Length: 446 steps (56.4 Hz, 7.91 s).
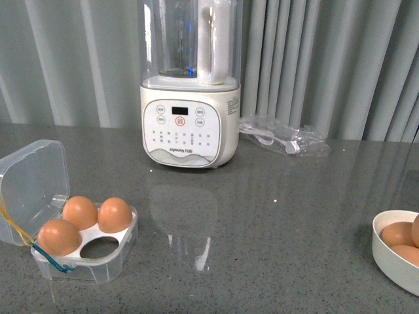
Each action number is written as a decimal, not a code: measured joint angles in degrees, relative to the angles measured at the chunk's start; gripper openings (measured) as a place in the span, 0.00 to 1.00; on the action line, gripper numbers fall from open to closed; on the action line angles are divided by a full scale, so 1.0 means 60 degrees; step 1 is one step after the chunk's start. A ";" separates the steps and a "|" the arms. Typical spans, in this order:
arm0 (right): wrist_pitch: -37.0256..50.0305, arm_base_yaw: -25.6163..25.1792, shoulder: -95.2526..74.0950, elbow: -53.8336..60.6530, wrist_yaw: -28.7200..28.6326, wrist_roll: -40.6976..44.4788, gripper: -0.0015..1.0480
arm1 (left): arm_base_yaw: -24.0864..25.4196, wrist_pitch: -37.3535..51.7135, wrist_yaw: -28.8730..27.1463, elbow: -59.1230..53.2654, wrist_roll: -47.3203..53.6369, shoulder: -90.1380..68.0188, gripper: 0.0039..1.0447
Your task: Put egg into box
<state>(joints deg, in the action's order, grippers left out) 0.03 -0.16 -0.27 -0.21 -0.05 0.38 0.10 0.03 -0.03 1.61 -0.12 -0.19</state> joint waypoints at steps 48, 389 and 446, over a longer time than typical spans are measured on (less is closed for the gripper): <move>0.3421 -0.1264 -0.5326 -0.1679 -0.1078 0.0801 0.93 | 0.0000 0.0000 0.0000 0.0000 0.0004 0.0000 0.94; 0.5060 0.1242 -1.4590 -0.7675 -0.1326 0.0772 0.93 | 0.0000 0.0000 0.0000 0.0000 0.0004 0.0000 0.94; 0.6386 0.0033 -0.7326 -0.0809 0.0007 0.0040 0.03 | 0.0000 0.0000 0.0000 0.0000 0.0000 0.0000 0.94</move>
<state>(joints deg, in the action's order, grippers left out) 38.35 0.03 -44.23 -5.06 -0.01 0.62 0.10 0.03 -0.03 1.61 -0.12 -0.19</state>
